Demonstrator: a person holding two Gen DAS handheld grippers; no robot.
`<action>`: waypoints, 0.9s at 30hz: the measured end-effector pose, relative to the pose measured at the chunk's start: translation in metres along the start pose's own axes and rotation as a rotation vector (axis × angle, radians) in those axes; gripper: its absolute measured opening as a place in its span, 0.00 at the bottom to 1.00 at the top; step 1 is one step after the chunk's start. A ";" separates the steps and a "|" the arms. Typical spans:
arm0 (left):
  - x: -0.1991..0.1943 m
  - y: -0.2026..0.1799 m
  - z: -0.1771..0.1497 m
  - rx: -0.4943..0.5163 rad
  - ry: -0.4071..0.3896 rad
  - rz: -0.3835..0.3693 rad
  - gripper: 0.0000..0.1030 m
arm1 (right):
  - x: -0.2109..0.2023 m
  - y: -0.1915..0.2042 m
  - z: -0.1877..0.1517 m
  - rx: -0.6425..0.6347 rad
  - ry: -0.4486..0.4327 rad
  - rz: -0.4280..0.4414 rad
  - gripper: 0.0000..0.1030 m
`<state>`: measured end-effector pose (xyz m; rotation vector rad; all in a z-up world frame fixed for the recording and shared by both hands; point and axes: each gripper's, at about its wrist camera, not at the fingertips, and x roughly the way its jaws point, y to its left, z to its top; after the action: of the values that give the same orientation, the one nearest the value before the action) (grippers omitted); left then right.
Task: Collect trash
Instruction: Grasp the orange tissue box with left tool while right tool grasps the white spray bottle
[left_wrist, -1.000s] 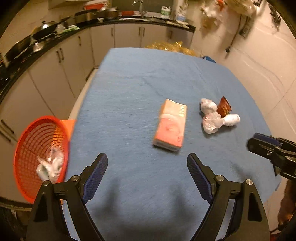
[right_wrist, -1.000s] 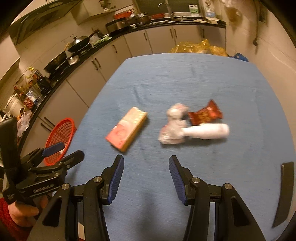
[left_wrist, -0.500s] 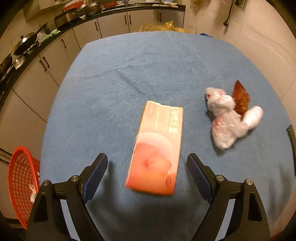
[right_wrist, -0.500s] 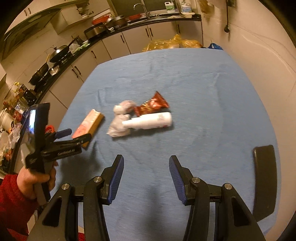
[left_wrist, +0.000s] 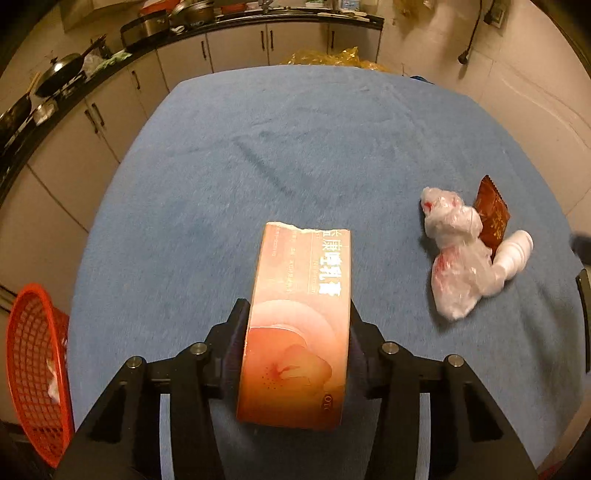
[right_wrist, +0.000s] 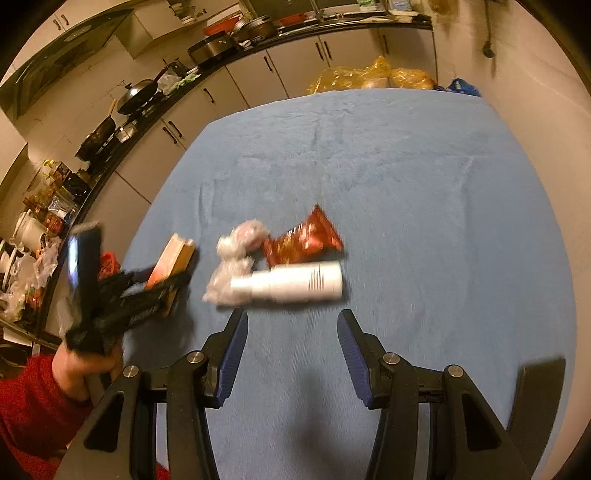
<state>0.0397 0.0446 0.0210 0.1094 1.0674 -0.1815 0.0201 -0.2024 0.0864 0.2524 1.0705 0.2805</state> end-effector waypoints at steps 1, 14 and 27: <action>-0.002 0.002 -0.003 -0.008 0.002 0.001 0.46 | 0.006 -0.001 0.007 -0.007 0.005 0.010 0.53; -0.017 0.009 -0.026 -0.038 0.019 0.020 0.47 | 0.087 -0.010 0.044 -0.001 0.157 0.142 0.47; -0.004 0.011 -0.011 -0.032 -0.005 0.028 0.60 | 0.074 0.024 -0.017 -0.170 0.259 0.151 0.48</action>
<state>0.0307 0.0577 0.0191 0.0950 1.0633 -0.1391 0.0358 -0.1531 0.0257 0.1465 1.2773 0.5488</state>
